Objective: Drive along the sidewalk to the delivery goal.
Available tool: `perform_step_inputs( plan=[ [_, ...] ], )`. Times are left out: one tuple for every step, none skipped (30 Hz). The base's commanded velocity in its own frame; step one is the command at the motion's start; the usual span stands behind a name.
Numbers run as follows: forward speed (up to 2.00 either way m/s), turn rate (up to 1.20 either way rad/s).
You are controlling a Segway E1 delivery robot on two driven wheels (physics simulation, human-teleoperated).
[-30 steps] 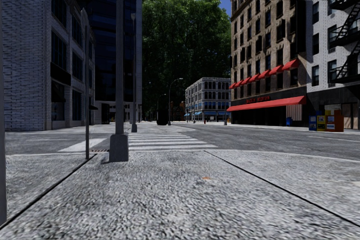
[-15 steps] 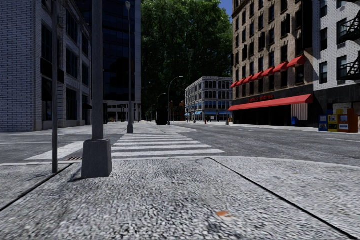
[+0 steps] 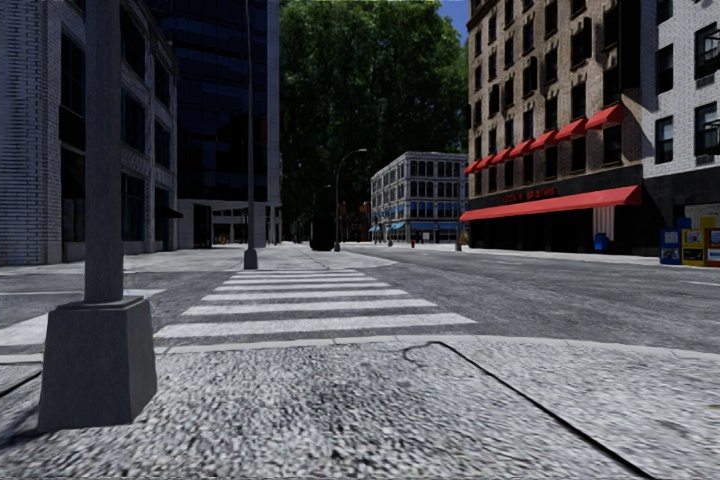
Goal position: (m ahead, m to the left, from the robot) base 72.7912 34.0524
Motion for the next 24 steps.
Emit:
perform_step_inputs(
  plan=[
    [2.00, 0.10],
    [2.00, 0.11],
    [2.00, 0.11],
    [2.00, 0.15],
    [2.00, 0.19],
    [2.00, 0.21],
    [2.00, 0.21],
    [2.00, 0.22],
    [2.00, 0.22],
    [2.00, 0.22],
    [2.00, 0.22],
    [2.00, 0.22],
    [2.00, 0.23],
    [2.00, 0.26],
    [2.00, 0.27],
    [2.00, 0.29],
    [2.00, 0.29],
    [2.00, 0.30],
    [2.00, 0.30],
    [2.00, 0.30],
    [2.00, 0.30],
    [2.00, 0.31],
    [2.00, 0.35],
    [2.00, 0.40]
  ],
)
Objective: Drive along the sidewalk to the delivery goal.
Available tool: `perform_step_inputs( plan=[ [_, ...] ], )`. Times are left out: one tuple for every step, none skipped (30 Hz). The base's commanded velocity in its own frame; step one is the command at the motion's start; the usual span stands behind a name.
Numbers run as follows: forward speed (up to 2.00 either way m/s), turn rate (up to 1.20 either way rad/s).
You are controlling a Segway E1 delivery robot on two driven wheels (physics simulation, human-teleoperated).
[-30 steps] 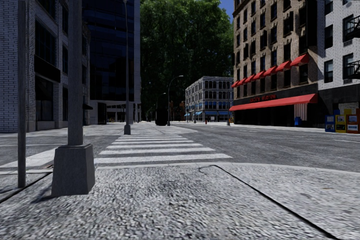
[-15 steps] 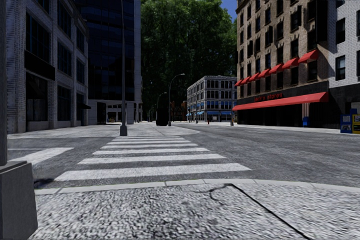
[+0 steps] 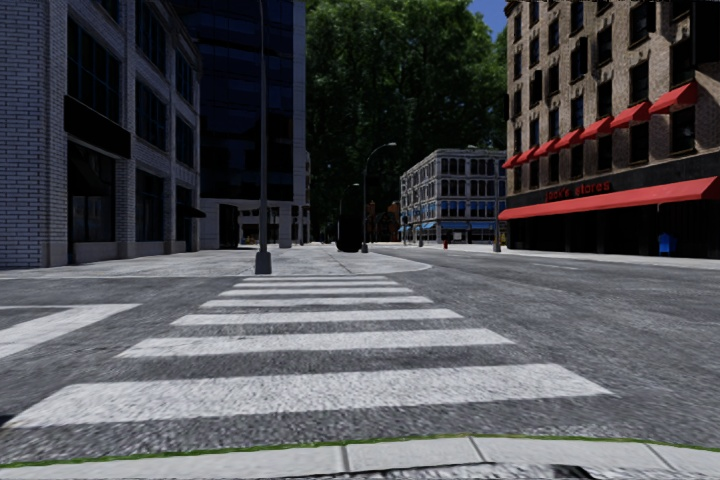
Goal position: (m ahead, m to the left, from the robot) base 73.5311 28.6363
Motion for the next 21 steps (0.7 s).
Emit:
perform_step_inputs(
  plan=[
    [2.00, 0.44],
    [2.00, 0.44],
    [2.00, 0.45],
    [2.00, 0.45],
    [2.00, 0.44],
    [2.00, 0.39],
    [2.00, 0.39],
    [2.00, 0.24],
    [2.00, 0.02],
    [2.00, 0.00],
    [1.90, 0.00],
    [1.90, 0.00],
    [1.68, 0.00],
    [1.45, 0.00],
    [1.36, 0.00],
    [1.36, 0.00],
    [1.34, 0.00],
    [1.32, 0.00],
    [1.32, 0.00],
    [1.30, 0.00],
    [1.27, 0.00]
  ],
)
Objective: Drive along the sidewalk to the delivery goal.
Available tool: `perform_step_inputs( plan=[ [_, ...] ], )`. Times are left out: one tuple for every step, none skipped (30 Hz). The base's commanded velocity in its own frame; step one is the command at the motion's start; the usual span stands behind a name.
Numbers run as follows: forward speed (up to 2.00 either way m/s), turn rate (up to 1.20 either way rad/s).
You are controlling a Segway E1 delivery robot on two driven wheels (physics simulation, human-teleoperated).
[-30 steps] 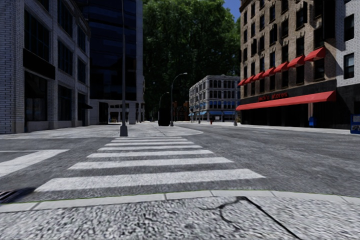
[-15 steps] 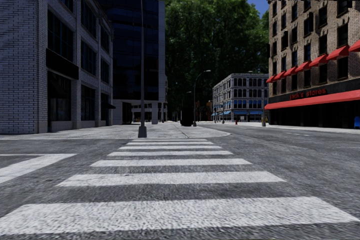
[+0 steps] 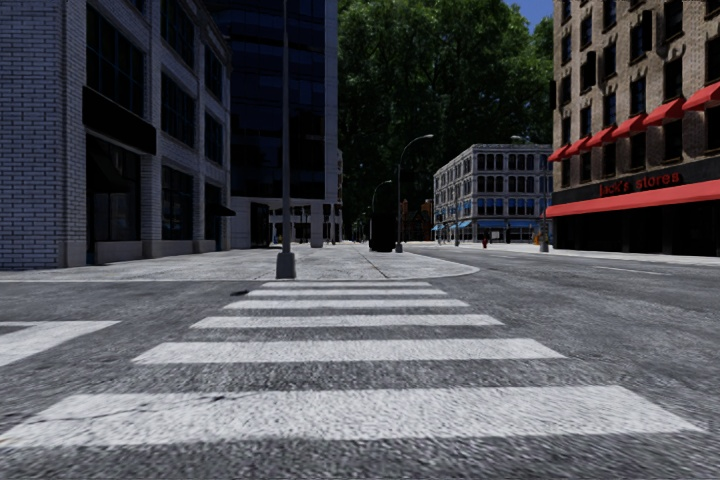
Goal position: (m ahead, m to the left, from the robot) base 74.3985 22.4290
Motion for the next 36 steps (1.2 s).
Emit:
perform_step_inputs(
  plan=[
    [1.27, 0.00],
    [1.26, 0.00],
    [1.26, 0.00],
    [1.26, 0.00],
    [1.26, 0.00],
    [1.26, 0.00],
    [1.26, 0.00],
    [1.26, 0.00],
    [1.26, 0.00],
    [1.26, 0.00],
    [1.26, 0.00],
    [1.26, 0.00],
    [1.26, 0.00],
    [1.26, 0.00],
    [1.26, 0.00],
    [1.26, 0.00],
    [1.26, 0.00],
    [1.27, 0.00],
    [1.27, 0.00],
    [1.27, 0.00],
    [1.27, 0.00],
    [1.27, 0.00],
    [1.27, 0.00],
    [1.27, 0.00],
    [1.27, 0.00],
    [1.27, 0.00],
    [1.27, 0.00],
    [1.27, 0.00],
    [1.27, 0.00],
    [1.27, 0.00],
    [1.27, 0.00],
    [1.27, 0.00],
    [1.27, 0.00],
    [1.27, 0.00],
    [2.00, 0.00],
    [2.00, 0.00]
  ],
)
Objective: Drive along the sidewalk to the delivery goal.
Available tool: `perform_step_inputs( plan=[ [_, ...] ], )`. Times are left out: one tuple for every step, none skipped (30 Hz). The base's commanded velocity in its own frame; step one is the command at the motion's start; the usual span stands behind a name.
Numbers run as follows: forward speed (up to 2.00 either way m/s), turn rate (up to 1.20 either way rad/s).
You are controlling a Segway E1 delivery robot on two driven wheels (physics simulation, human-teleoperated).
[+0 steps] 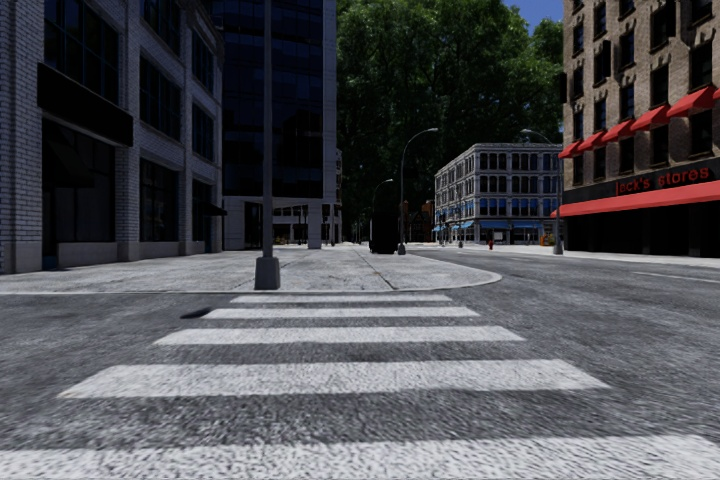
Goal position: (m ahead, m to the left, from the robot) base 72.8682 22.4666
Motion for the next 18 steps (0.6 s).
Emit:
perform_step_inputs(
  plan=[
    [2.00, 0.00],
    [2.00, 0.00],
    [2.00, 0.00],
    [2.00, 0.00],
    [2.00, 0.00],
    [2.00, 0.00],
    [2.00, 0.00],
    [2.00, 0.00],
    [2.00, 0.00],
    [2.00, 0.00],
    [2.00, 0.00],
    [2.00, 0.00],
    [2.00, 0.00],
    [2.00, 0.00],
    [2.00, 0.00],
    [2.00, 0.00],
    [2.00, 0.06],
    [2.00, 0.09]
  ],
)
